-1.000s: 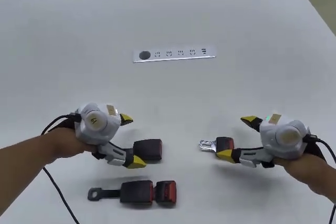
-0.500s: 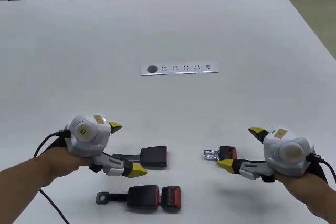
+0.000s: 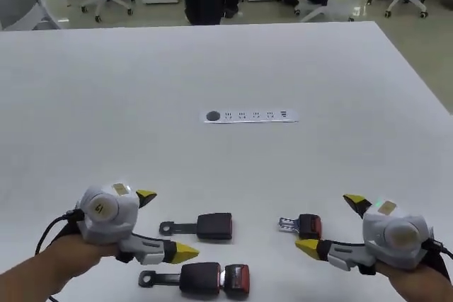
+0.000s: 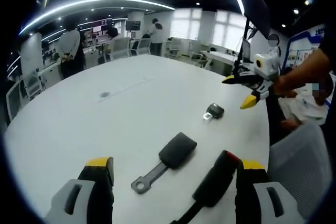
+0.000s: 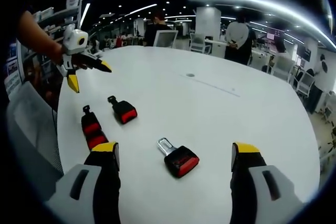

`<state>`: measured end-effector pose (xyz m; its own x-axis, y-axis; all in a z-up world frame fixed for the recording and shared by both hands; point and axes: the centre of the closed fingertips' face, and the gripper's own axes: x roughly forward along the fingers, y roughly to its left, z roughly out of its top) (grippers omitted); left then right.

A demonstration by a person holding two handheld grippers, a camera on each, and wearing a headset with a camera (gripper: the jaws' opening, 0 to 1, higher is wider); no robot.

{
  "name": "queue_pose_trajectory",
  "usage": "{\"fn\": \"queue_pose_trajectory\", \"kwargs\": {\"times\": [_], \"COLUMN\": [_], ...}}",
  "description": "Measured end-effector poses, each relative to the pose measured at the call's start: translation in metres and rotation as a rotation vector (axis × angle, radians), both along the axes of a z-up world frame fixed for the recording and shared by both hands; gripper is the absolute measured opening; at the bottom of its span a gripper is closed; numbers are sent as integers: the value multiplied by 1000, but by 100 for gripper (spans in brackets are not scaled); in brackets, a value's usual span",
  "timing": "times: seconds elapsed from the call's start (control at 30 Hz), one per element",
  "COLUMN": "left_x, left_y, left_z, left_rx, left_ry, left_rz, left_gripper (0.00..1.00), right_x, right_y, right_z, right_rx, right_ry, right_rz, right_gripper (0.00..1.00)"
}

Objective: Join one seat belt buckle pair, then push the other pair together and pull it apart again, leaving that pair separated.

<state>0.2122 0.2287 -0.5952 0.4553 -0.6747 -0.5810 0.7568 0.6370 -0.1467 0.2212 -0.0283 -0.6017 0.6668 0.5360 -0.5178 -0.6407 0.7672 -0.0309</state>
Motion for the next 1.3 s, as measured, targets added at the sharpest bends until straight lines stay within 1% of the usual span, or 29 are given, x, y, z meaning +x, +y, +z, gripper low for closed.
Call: {"fn": "queue_pose_trajectory", "kwargs": {"times": [0.03,0.07,0.1,0.13,0.17,0.2,0.27,0.37,0.43,0.5,0.57,0.67,0.73,0.83,0.87,0.93,1.03,1.13,1.2,1.27,1.3], "left_x": [-3,-4,-6,-12,-14,-14,-20,-30,-35,-39,-44,-54,-59,-65,-68,-72,-77,-78,-80,-83,-85], "left_y": [3,3,4,2,2,8,8,13,17,21,25,32,40,46,50,53,61,63,60,60,57], "left_z": [-1,-1,0,4,6,8,13,20,23,28,28,32,31,34,35,38,38,40,43,42,44], "left_rx": [2,2,2,-2,-6,-10,-23,-34,-43,-57,-65,-91,-89,-90,-96,-99,-103,-114,-125,-131,-130], "left_ry": [-4,-5,-7,-10,-16,-24,-31,-41,-51,-58,-59,-61,-66,-75,-79,-87,-95,-98,-97,-96,-97], "left_rz": [2,2,3,4,6,12,16,29,39,53,62,76,87,97,102,107,113,132,141,141,137], "left_gripper": [100,100,100,100,100,100,100,100,100,100,100,100,100,100,100,100,100,100,100,100,100], "right_x": [-3,-8,-10,-14,-17,-20,-24,-32,-34,-41,-47,-56,-60,-65,-68,-72,-78,-81,-86,-91,-92], "right_y": [2,5,6,8,9,10,10,12,12,16,15,17,16,15,16,16,18,16,18,20,20], "right_z": [1,5,6,9,11,13,16,21,22,23,25,29,30,31,32,34,36,36,38,38,37], "right_rx": [6,13,15,15,14,15,24,30,37,39,38,47,45,48,48,52,60,65,70,70,71], "right_ry": [-5,-8,-9,-17,-21,-25,-28,-37,-39,-37,-39,-51,-55,-57,-61,-70,-77,-79,-81,-81,-77], "right_rz": [3,5,6,9,12,13,9,8,10,19,19,20,21,20,18,15,11,2,-1,5,7], "right_gripper": [89,88,88,88,88,88,88,88,88,88,88,89,89,89,89,89,90,91,91,92,93]}}
